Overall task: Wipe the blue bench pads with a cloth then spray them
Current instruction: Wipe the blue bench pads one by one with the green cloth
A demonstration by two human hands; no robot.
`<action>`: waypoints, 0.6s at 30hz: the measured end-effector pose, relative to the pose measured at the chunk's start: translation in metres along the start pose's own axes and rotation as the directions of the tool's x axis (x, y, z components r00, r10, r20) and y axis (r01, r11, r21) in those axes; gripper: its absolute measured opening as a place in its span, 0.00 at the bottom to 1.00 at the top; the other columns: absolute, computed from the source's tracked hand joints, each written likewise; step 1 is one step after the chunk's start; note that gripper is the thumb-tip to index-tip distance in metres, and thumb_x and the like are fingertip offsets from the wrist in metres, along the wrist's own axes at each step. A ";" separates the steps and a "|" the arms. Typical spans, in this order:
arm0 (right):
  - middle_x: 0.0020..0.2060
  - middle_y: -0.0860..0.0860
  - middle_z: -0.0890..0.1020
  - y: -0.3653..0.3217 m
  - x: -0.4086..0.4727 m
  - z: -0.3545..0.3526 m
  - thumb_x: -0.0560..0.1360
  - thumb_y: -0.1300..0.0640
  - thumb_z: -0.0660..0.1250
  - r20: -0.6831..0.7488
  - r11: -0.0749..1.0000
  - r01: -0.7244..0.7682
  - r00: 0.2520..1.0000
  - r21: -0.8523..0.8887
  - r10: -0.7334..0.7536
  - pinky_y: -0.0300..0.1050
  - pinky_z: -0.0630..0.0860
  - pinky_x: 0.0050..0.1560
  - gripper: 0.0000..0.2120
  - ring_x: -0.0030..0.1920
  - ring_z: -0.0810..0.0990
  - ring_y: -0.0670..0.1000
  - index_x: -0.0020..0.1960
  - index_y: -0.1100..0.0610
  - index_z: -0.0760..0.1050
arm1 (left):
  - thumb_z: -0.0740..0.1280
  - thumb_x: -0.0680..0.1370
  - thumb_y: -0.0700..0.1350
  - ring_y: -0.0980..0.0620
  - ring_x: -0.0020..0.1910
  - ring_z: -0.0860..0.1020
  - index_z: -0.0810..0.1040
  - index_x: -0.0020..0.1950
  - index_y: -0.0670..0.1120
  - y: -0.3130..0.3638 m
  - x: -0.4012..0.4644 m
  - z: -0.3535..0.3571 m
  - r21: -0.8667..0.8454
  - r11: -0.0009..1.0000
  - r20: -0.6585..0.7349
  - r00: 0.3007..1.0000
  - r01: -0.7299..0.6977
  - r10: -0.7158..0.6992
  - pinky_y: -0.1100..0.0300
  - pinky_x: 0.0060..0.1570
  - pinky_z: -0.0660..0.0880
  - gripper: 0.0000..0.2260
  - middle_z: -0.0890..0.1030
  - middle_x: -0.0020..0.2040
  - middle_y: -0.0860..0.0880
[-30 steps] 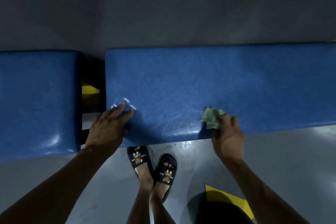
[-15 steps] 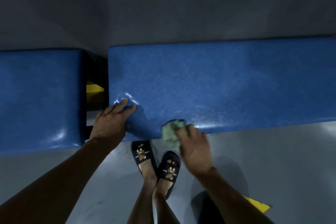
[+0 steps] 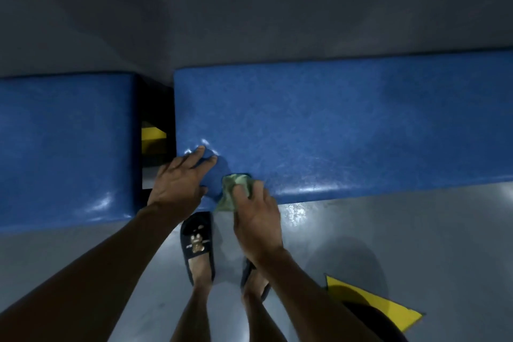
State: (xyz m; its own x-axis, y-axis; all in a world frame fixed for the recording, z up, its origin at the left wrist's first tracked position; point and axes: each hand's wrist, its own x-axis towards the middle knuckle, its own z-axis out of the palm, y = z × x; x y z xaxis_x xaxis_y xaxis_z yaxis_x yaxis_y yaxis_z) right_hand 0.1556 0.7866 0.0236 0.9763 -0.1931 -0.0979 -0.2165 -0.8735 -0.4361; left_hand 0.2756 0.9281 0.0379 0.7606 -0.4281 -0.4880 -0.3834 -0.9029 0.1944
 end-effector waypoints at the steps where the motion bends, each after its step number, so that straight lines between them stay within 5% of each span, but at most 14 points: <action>1: 0.47 0.55 0.75 0.010 0.004 -0.005 0.70 0.57 0.59 0.035 0.998 0.065 0.997 -0.026 -0.064 0.50 0.74 0.40 0.16 0.41 0.76 0.58 0.57 0.51 0.70 | 0.68 0.77 0.49 0.47 0.74 0.61 0.57 0.78 0.59 -0.004 -0.001 0.000 -0.012 1.000 -0.002 1.000 -0.021 0.021 0.49 0.69 0.60 0.32 0.53 0.80 0.57; 4: 0.48 0.55 0.75 0.071 0.007 -0.036 0.68 0.56 0.61 0.084 0.986 0.104 0.992 -0.127 -0.093 0.50 0.74 0.39 0.18 0.40 0.77 0.60 0.58 0.51 0.73 | 0.66 0.77 0.44 0.47 0.72 0.64 0.60 0.77 0.59 -0.020 -0.005 -0.002 -0.115 0.991 -0.045 0.997 -0.069 0.064 0.51 0.68 0.61 0.30 0.56 0.79 0.58; 8: 0.48 0.59 0.71 0.142 0.005 -0.074 0.71 0.59 0.67 -0.094 0.948 -0.307 0.950 -0.090 0.299 0.51 0.72 0.32 0.20 0.35 0.76 0.66 0.61 0.53 0.67 | 0.61 0.77 0.44 0.47 0.69 0.70 0.66 0.75 0.54 -0.054 -0.009 0.000 -0.234 0.961 -0.172 0.979 -0.151 0.112 0.50 0.66 0.68 0.26 0.65 0.77 0.54; 12: 0.50 0.58 0.69 0.096 0.009 -0.047 0.71 0.61 0.68 -0.183 0.844 -0.536 0.830 0.005 0.527 0.53 0.73 0.36 0.20 0.37 0.77 0.68 0.60 0.52 0.66 | 0.59 0.76 0.41 0.45 0.69 0.72 0.70 0.73 0.49 -0.079 -0.010 0.004 -0.317 0.932 -0.216 0.970 -0.177 0.110 0.45 0.65 0.71 0.25 0.70 0.73 0.49; 16: 0.52 0.48 0.67 -0.007 0.016 0.012 0.73 0.61 0.66 -0.095 0.906 -0.397 0.906 0.143 0.412 0.44 0.72 0.39 0.18 0.43 0.79 0.61 0.62 0.51 0.71 | 0.60 0.75 0.37 0.47 0.69 0.72 0.70 0.73 0.52 -0.085 -0.009 0.004 -0.351 0.922 -0.203 0.975 -0.161 0.093 0.48 0.65 0.72 0.27 0.70 0.73 0.52; 18: 0.54 0.51 0.69 -0.053 0.018 0.031 0.73 0.59 0.66 -0.030 0.951 -0.271 0.960 0.147 0.278 0.43 0.75 0.38 0.17 0.42 0.78 0.56 0.61 0.52 0.72 | 0.60 0.75 0.36 0.47 0.68 0.72 0.70 0.73 0.52 -0.088 -0.009 0.004 -0.360 0.919 -0.186 0.978 -0.161 0.099 0.48 0.65 0.72 0.27 0.70 0.73 0.53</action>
State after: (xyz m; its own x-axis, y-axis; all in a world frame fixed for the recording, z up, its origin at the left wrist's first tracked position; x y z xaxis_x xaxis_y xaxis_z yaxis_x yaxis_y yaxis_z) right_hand 0.1844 0.8433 0.0172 0.8772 -0.4415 -0.1888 -0.4707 -0.7130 -0.5198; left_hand 0.3009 1.0116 0.0219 0.8031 -0.5150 -0.2997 -0.2864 -0.7747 0.5637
